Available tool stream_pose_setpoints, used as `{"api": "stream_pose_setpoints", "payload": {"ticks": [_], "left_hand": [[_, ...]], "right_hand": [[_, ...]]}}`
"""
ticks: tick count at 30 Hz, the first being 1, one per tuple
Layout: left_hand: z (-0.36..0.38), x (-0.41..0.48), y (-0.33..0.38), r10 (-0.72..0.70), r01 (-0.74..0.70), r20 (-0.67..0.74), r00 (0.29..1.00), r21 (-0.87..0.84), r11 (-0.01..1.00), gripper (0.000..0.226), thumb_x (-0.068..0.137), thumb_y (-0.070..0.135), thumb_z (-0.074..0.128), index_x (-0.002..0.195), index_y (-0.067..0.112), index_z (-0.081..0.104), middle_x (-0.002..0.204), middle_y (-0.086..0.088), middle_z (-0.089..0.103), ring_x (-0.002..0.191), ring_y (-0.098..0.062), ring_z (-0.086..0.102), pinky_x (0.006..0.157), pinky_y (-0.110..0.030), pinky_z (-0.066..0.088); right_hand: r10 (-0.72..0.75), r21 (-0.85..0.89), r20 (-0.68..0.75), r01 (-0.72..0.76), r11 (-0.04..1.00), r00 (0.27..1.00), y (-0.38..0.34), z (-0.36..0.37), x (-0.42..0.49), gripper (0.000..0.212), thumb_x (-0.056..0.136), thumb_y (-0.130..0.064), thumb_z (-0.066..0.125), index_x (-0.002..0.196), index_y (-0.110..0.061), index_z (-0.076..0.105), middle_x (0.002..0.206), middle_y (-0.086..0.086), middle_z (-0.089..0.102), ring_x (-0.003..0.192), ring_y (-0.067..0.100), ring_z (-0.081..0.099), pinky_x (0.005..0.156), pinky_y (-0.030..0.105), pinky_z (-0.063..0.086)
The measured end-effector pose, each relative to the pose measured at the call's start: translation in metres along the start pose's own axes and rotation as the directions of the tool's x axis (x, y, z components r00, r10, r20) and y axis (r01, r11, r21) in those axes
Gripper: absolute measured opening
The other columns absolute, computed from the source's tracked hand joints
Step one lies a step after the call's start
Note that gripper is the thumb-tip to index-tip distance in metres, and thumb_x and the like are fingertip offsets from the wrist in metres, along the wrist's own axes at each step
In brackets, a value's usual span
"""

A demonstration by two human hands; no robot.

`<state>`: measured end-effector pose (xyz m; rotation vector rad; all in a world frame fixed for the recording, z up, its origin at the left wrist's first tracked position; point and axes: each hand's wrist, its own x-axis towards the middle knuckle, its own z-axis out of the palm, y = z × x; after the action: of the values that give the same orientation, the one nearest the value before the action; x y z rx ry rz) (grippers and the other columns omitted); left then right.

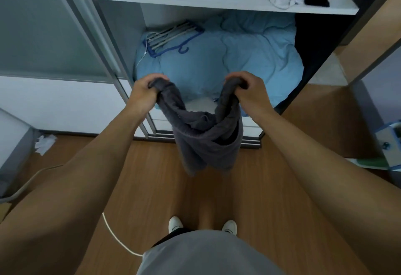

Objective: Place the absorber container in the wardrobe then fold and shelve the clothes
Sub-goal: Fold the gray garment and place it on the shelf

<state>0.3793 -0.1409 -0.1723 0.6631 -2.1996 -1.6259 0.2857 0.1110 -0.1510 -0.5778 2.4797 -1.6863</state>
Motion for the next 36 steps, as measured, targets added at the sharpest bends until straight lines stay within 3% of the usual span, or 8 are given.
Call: {"api": "stream_pose_setpoints", "payload": {"ticks": [5, 10, 15, 20, 22, 26, 31, 36], "left_hand": [[0.03, 0.0, 0.044, -0.072, 0.098, 0.136, 0.988, -0.192, 0.977, 0.017, 0.093, 0.005, 0.063, 0.105, 0.015, 0.071, 0.1, -0.007, 0.071, 0.091, -0.018, 0.067, 0.081, -0.031, 0.057], [0.054, -0.006, 0.066, -0.072, 0.111, 0.235, 0.969, -0.154, 0.982, 0.011, 0.086, 0.005, 0.072, 0.085, 0.013, 0.064, 0.075, -0.005, 0.064, 0.064, -0.012, 0.061, 0.062, -0.025, 0.053], [0.059, -0.009, 0.072, -0.037, 0.072, 0.231, 0.972, -0.146, 0.987, 0.018, 0.083, 0.002, 0.072, 0.078, 0.016, 0.062, 0.074, -0.003, 0.063, 0.064, -0.012, 0.059, 0.063, -0.024, 0.051], [0.049, -0.018, 0.065, 0.054, -0.006, 0.311, 0.949, -0.156, 0.988, 0.021, 0.086, 0.004, 0.07, 0.098, 0.018, 0.059, 0.093, 0.002, 0.063, 0.08, -0.009, 0.06, 0.071, -0.019, 0.052], [0.045, -0.023, 0.054, 0.066, -0.069, 0.395, 0.916, -0.008, 0.998, 0.031, 0.084, 0.008, 0.073, 0.11, 0.018, 0.059, 0.105, 0.005, 0.064, 0.093, -0.008, 0.062, 0.084, -0.016, 0.051], [0.056, -0.031, 0.032, 0.024, -0.135, 0.318, 0.948, 0.332, 0.933, 0.013, 0.085, 0.026, 0.07, 0.085, 0.022, 0.057, 0.082, 0.006, 0.06, 0.077, -0.011, 0.057, 0.062, -0.022, 0.044], [0.048, -0.028, 0.009, -0.215, 0.064, 0.21, 0.954, 0.559, 0.826, 0.009, 0.086, 0.012, 0.058, 0.094, 0.016, 0.061, 0.096, -0.007, 0.065, 0.094, -0.028, 0.063, 0.071, -0.03, 0.047], [0.01, -0.018, 0.012, -0.59, 0.383, 0.338, 0.734, 0.511, 0.77, 0.028, 0.093, 0.009, 0.058, 0.12, 0.005, 0.057, 0.119, -0.011, 0.061, 0.073, -0.026, 0.076, 0.057, -0.032, 0.062]], "right_hand": [[-0.177, -0.028, 0.182, 0.185, 0.982, 0.967, -0.032, 0.011, -0.001, 0.038, 0.082, 0.011, 0.053, 0.114, -0.002, 0.069, 0.111, 0.005, 0.069, 0.107, 0.013, 0.063, 0.097, 0.023, 0.048], [-0.11, -0.081, 0.26, 0.135, 0.987, 0.959, -0.043, 0.015, -0.001, 0.051, 0.088, -0.003, 0.06, 0.137, -0.015, 0.055, 0.132, 0.002, 0.06, 0.119, 0.006, 0.056, 0.096, 0.02, 0.045], [-0.05, -0.063, 0.293, 0.071, 0.996, 0.955, -0.043, 0.012, -0.005, 0.044, 0.088, 0.004, 0.056, 0.13, -0.009, 0.061, 0.114, 0.0, 0.066, 0.106, 0.008, 0.059, 0.086, 0.006, 0.045], [0.004, -0.108, 0.162, 0.014, 0.994, 0.987, -0.036, 0.008, -0.005, 0.022, 0.088, -0.002, 0.061, 0.11, -0.005, 0.067, 0.094, 0.004, 0.065, 0.089, 0.014, 0.059, 0.081, 0.03, 0.05], [0.035, -0.07, 0.09, -0.029, 0.997, 0.995, -0.034, 0.007, -0.006, 0.016, 0.087, -0.004, 0.061, 0.102, -0.006, 0.066, 0.086, 0.001, 0.063, 0.084, 0.014, 0.058, 0.077, 0.031, 0.048], [0.002, -0.023, 0.09, 0.0, 1.0, 0.996, -0.038, 0.016, -0.014, 0.01, 0.087, -0.01, 0.062, 0.097, -0.011, 0.062, 0.086, -0.005, 0.061, 0.083, 0.008, 0.058, 0.075, 0.025, 0.048], [0.01, -0.138, 0.02, -0.007, 0.99, 1.0, -0.035, 0.015, -0.017, 0.015, 0.085, -0.019, 0.059, 0.1, -0.021, 0.059, 0.099, -0.005, 0.064, 0.096, 0.015, 0.061, 0.087, 0.038, 0.051], [0.092, -0.378, 0.05, -0.067, 0.923, 0.994, -0.016, 0.018, -0.029, 0.047, 0.083, -0.015, 0.05, 0.126, -0.031, 0.058, 0.118, -0.006, 0.066, 0.112, 0.023, 0.059, 0.095, 0.041, 0.047]]}}
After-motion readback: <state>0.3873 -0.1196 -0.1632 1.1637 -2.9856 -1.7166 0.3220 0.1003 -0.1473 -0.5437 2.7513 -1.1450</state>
